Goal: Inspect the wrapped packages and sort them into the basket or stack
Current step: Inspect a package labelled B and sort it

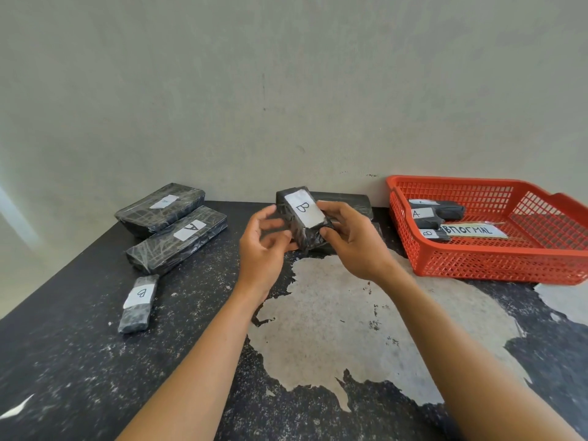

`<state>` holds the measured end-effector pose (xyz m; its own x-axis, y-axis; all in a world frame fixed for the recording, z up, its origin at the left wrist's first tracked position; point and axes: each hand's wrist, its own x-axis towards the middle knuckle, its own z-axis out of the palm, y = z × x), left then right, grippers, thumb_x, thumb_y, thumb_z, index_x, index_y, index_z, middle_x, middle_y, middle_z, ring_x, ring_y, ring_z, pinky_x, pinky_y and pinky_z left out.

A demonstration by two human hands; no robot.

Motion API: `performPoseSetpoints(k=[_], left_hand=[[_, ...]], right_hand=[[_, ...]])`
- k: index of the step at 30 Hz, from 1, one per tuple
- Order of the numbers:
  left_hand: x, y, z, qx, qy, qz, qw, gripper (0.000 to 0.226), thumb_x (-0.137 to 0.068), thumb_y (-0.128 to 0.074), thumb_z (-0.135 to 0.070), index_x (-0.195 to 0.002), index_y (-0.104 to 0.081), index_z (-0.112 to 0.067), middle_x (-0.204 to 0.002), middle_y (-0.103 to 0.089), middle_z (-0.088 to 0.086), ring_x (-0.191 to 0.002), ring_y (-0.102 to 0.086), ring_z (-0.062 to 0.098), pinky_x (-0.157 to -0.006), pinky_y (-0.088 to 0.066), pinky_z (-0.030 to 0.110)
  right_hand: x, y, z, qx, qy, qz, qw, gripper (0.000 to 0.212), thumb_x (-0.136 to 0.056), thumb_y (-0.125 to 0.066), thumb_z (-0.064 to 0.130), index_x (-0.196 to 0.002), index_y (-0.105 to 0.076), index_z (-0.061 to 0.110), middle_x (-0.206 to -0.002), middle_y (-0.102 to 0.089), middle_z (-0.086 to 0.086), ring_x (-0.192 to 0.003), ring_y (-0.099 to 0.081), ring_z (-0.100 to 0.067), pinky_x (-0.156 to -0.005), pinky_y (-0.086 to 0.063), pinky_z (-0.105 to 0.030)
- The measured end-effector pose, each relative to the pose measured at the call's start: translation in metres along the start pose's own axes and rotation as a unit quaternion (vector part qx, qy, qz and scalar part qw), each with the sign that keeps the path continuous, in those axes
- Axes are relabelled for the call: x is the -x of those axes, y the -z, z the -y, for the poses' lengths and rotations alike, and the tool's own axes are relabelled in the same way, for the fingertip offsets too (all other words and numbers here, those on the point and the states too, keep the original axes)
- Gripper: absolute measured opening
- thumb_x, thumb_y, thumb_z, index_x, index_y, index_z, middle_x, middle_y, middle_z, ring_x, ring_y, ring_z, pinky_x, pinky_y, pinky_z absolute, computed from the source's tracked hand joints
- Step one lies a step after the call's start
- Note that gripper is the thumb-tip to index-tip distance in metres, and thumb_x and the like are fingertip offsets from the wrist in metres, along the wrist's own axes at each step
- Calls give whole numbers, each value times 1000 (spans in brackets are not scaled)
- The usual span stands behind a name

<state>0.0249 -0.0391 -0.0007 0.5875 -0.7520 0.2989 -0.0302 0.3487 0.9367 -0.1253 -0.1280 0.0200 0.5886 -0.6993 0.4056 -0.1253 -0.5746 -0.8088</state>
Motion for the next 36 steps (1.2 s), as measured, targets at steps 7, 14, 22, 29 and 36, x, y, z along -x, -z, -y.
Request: performPoseSetpoints(k=[7,14,22,29,36], left_hand=[[-5,10,-3,-45,23,83,995,78,-80,-72,10,-146,-41,-16,-135,-58,-2,-114,-63,5,-98,-54,37],[-5,9,-2,-41,16,71,997,75,-80,-74,8,-143,-43,-19,-131,-59,1,-112,-65,11,-94,-55,29],[-1,5,-2,-53,-21,12,998,50,-78,-78,2,-118,-54,-15,-106,-74,8,-99,-71,16,-89,-57,34],[5,-34,-15,-76,-87,27,993,39,-82,-77,-7,-114,-58,-17,-110,-70,-4,-106,-64,-1,-91,-46,11],[-4,-84,-27,-218,-128,133,958,31,-89,-72,-25,-117,-59,-22,-120,-63,-10,-116,-57,5,-96,-42,15]], right_hand=[[1,18,-5,-64,-20,75,995,44,-92,-52,-5,-132,-54,13,-130,-63,2,-119,-61,-14,-94,-55,-45],[2,18,2,64,-22,52,996,71,-69,-84,47,-129,-51,28,-124,-58,14,-113,-58,-3,-93,-52,-26],[4,22,15,133,10,18,991,58,-79,-79,22,-131,-52,23,-114,-54,13,-109,-57,-15,-92,-53,-35],[1,73,30,219,33,24,975,61,-79,-79,34,-133,-53,24,-110,-58,14,-104,-56,-13,-89,-52,-33],[-2,170,24,218,-42,-17,975,52,-78,-80,18,-123,-57,27,-108,-64,2,-85,-67,-13,-65,-57,-24]])
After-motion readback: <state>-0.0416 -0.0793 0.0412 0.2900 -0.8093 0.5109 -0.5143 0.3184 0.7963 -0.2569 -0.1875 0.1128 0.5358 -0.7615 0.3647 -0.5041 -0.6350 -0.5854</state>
